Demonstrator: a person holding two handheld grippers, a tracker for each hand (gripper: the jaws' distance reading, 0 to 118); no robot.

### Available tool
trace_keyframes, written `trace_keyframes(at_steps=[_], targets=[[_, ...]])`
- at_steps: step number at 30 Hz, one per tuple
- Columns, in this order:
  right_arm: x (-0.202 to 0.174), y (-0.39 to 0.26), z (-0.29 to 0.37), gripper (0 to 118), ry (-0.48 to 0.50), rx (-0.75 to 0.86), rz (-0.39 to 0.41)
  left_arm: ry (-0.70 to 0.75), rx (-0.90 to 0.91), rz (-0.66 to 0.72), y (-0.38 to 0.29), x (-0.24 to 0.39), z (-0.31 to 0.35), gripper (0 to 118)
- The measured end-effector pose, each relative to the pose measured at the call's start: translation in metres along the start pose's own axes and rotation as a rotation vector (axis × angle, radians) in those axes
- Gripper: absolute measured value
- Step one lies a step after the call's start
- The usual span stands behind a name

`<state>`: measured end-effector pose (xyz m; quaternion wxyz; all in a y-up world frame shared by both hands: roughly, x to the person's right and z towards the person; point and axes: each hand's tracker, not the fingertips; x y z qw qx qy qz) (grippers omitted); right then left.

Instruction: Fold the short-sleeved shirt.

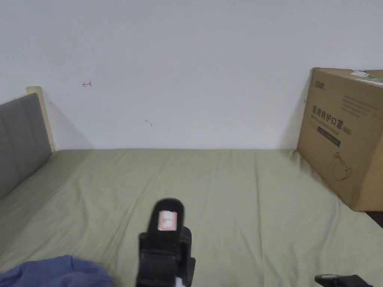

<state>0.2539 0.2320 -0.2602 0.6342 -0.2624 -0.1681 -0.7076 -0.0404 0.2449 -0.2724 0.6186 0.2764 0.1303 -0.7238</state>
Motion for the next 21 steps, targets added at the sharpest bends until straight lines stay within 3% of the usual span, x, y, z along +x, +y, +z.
trace_keyframes(at_steps=[1,3,6,8,10,11,13,15,21], targets=[[-0.002,0.001,-0.006,118,-0.016,0.002,0.068,-0.056,-0.029,0.095,-0.001,-0.001,-0.001,115],[-0.022,0.005,-0.005,118,0.028,0.103,0.298,-0.193,-0.196,0.453,0.000,-0.018,-0.013,115],[-0.063,-0.016,0.017,118,0.220,0.364,0.783,-0.297,-0.453,0.970,-0.023,-0.039,-0.036,115],[-0.080,-0.043,0.030,118,0.269,0.602,1.200,-0.312,-0.579,1.454,-0.056,-0.047,-0.042,115],[-0.075,-0.067,0.037,118,0.379,0.790,1.458,-0.334,-0.665,1.865,-0.087,-0.042,-0.040,115],[-0.070,-0.074,0.038,118,0.415,0.876,1.540,-0.281,-0.743,1.865,-0.090,-0.036,-0.041,113],[-0.061,-0.082,0.037,118,0.379,0.978,1.599,-0.197,-0.766,1.744,-0.091,-0.033,-0.039,111],[-0.057,-0.085,0.040,118,0.370,0.935,1.582,-0.184,-0.725,1.664,-0.091,-0.036,-0.036,111],[-0.058,-0.087,0.040,118,0.375,0.892,1.606,-0.201,-0.701,1.657,-0.087,-0.047,-0.031,112]])
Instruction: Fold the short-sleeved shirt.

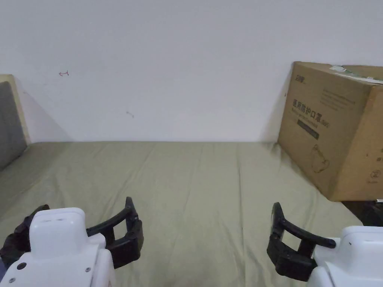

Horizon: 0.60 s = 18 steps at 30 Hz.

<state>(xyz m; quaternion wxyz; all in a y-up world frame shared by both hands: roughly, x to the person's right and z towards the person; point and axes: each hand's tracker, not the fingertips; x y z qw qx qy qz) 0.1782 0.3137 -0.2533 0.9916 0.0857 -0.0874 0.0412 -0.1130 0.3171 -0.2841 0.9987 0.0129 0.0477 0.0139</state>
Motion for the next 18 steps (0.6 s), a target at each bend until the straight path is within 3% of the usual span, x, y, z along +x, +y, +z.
trace_keyframes(at_steps=[6,18], targets=[[0.0016,0.0021,-0.0003,118,-0.012,-0.028,-0.064,-0.001,-0.015,-0.030,-0.0008,0.0027,0.0040,112],[0.0000,0.0017,0.0006,118,-0.008,-0.048,-0.062,-0.008,-0.052,0.028,-0.0004,-0.0044,0.0039,112]])
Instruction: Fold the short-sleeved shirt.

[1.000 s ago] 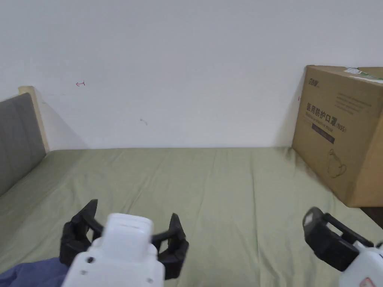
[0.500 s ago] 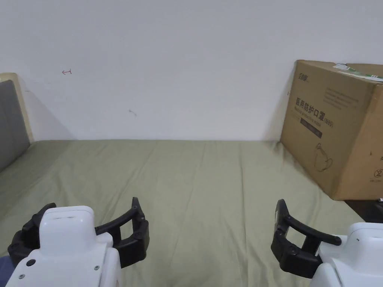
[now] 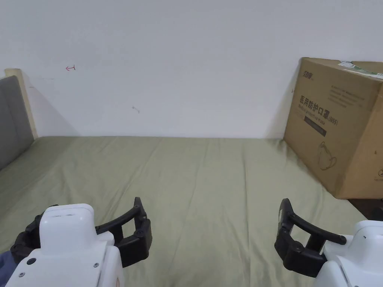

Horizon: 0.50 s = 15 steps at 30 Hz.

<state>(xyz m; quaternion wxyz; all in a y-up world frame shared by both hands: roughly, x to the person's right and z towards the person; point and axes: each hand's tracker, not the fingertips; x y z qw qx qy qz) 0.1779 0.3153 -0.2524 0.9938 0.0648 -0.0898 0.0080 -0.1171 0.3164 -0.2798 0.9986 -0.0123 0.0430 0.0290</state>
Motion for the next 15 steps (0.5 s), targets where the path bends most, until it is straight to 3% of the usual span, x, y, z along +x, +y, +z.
trace_keyframes(at_steps=[2,6,10,12,13,14,15], targets=[[0.005,0.001,0.002,118,0.046,-0.003,-0.031,0.006,0.001,0.005,0.001,-0.002,0.001,106],[0.003,0.002,0.002,118,-0.012,-0.008,0.024,-0.003,0.017,0.009,0.003,-0.003,0.002,94],[0.008,0.001,0.002,118,-0.002,-0.043,-0.010,-0.023,-0.050,-0.026,0.005,0.001,-0.004,84],[0.015,0.003,0.000,109,0.090,-0.097,-0.106,-0.013,-0.046,-0.032,0.003,0.002,0.000,52],[0.019,0.003,-0.002,91,0.104,-0.125,-0.137,0.039,-0.041,-0.045,0.003,0.004,0.000,29],[0.019,0.005,-0.003,32,0.078,-0.123,-0.130,0.078,-0.048,-0.057,0.002,0.005,-0.001,1],[0.019,0.004,-0.007,1,0.004,-0.141,-0.103,0.103,-0.046,-0.056,0.002,0.005,-0.002,1]])
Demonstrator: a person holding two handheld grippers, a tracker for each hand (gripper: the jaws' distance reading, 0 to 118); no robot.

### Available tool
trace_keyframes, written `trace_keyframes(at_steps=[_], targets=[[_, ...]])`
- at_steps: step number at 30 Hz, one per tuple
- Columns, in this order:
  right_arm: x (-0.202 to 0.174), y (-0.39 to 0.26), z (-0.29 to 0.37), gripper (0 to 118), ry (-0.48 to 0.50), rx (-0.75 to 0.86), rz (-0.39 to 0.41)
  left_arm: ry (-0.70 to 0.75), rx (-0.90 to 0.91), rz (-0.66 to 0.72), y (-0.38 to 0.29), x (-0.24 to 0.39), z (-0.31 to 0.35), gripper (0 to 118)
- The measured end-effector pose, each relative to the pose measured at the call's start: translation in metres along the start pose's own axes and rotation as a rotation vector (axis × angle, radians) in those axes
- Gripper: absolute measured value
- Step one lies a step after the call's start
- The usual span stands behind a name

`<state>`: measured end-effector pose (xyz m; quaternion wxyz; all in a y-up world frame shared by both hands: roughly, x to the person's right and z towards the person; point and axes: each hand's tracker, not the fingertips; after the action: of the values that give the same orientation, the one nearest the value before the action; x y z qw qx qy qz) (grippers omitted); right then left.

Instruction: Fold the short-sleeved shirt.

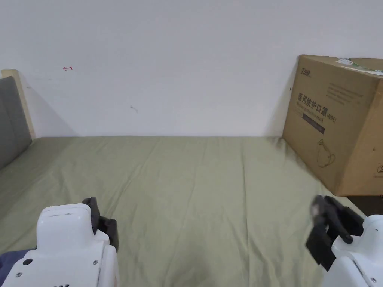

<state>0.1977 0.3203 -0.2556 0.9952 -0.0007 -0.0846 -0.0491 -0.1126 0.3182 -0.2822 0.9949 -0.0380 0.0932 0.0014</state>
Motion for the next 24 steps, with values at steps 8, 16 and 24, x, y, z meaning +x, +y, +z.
trace_keyframes(at_steps=[8,16,24], targets=[[0.011,0.000,-0.016,0,0.027,-0.066,0.005,-0.087,-0.083,0.085,0.003,-0.013,-0.015,0],[-0.069,-0.016,-0.036,0,0.260,-0.170,0.010,0.152,-0.122,0.113,0.008,-0.125,0.013,0],[-0.154,-0.033,-0.042,0,0.540,-0.314,-0.021,0.407,-0.202,0.150,0.000,-0.220,0.049,0]])
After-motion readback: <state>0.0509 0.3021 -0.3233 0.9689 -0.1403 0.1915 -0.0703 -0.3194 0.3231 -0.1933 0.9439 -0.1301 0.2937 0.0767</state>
